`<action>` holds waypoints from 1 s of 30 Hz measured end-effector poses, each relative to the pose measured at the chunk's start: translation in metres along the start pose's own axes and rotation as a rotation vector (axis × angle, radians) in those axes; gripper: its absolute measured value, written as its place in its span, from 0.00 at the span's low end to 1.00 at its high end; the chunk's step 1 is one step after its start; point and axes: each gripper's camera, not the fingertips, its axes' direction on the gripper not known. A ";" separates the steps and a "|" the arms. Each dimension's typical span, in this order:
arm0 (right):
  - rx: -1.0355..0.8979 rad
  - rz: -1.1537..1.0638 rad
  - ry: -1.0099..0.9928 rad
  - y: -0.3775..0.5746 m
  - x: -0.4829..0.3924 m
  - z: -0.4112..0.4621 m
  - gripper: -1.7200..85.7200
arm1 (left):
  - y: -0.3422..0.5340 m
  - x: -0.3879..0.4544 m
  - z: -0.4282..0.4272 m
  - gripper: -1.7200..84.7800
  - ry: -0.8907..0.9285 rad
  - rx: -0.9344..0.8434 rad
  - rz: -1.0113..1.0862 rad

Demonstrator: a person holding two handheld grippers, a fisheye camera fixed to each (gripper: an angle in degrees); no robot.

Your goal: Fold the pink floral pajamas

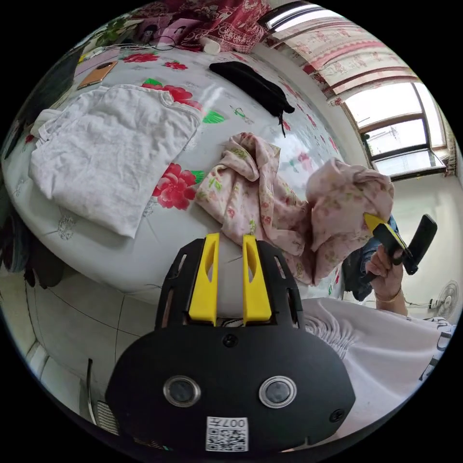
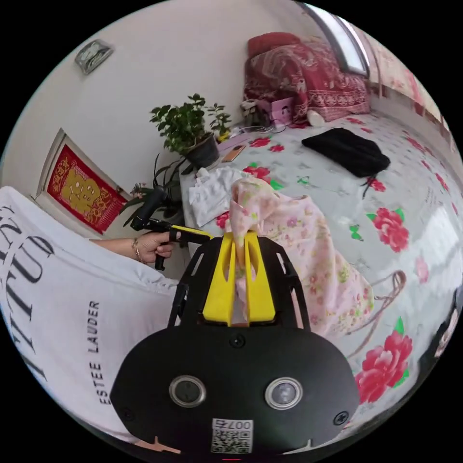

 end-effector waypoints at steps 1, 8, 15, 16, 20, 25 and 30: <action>-0.041 -0.005 -0.017 -0.006 0.001 0.015 0.06 | 0.000 -0.010 0.001 0.13 0.019 -0.003 -0.016; -0.050 0.286 -0.049 0.031 0.070 0.012 0.12 | 0.002 -0.054 0.000 0.18 0.148 -0.028 -0.037; 0.174 0.906 -0.076 0.179 0.160 -0.034 0.15 | -0.014 -0.087 0.001 0.19 0.240 -0.052 -0.032; 0.189 0.939 -0.099 0.187 0.164 -0.032 0.15 | -0.021 -0.087 0.005 0.19 0.247 -0.058 -0.021; 0.189 0.990 -0.218 0.199 0.174 -0.002 0.14 | -0.038 -0.081 0.020 0.18 0.223 -0.079 0.032; 0.164 1.013 -0.347 0.182 0.190 0.022 0.09 | -0.056 -0.097 0.047 0.07 0.340 -0.094 -0.137; 0.239 0.882 -0.467 0.127 0.179 -0.002 0.03 | -0.091 -0.082 0.010 0.03 0.465 0.001 -0.033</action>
